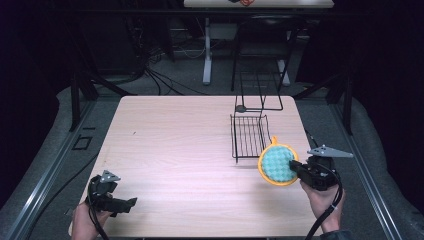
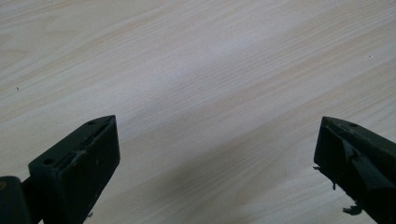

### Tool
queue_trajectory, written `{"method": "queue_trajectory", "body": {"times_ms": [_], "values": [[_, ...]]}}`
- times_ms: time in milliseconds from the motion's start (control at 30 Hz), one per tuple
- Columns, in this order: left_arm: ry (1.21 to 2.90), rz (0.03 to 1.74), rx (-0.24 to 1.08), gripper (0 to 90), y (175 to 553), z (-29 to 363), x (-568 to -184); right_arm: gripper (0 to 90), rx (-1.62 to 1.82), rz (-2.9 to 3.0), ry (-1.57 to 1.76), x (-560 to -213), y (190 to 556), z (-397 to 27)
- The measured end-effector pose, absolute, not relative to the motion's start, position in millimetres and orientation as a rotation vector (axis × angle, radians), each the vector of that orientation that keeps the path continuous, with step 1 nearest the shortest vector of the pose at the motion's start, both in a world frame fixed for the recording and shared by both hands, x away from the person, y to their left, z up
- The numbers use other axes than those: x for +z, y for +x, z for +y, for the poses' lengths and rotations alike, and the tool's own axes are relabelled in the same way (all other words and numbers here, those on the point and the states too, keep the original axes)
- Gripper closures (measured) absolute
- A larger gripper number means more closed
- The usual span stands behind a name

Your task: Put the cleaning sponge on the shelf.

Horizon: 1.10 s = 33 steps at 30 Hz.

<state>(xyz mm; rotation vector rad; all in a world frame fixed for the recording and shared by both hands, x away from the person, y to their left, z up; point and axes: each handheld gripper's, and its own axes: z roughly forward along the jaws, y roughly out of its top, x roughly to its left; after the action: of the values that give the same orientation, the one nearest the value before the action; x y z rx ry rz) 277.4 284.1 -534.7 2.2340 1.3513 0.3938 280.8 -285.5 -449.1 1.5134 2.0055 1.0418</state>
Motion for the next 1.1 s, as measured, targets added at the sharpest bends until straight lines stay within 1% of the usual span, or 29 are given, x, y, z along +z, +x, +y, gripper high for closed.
{"method": "queue_trajectory", "body": {"times_ms": [600, 1100], "values": [[2.239, 1.344, 0.393, 0.3, 277, 284, -535, 89.1, 1.043, 1.996, 1.484, -438, 297, -279], [2.238, 1.345, 0.395, 0.2, 277, 284, -535, 89.1, 1.041, 1.995, 1.477, -438, 312, -273]]}}
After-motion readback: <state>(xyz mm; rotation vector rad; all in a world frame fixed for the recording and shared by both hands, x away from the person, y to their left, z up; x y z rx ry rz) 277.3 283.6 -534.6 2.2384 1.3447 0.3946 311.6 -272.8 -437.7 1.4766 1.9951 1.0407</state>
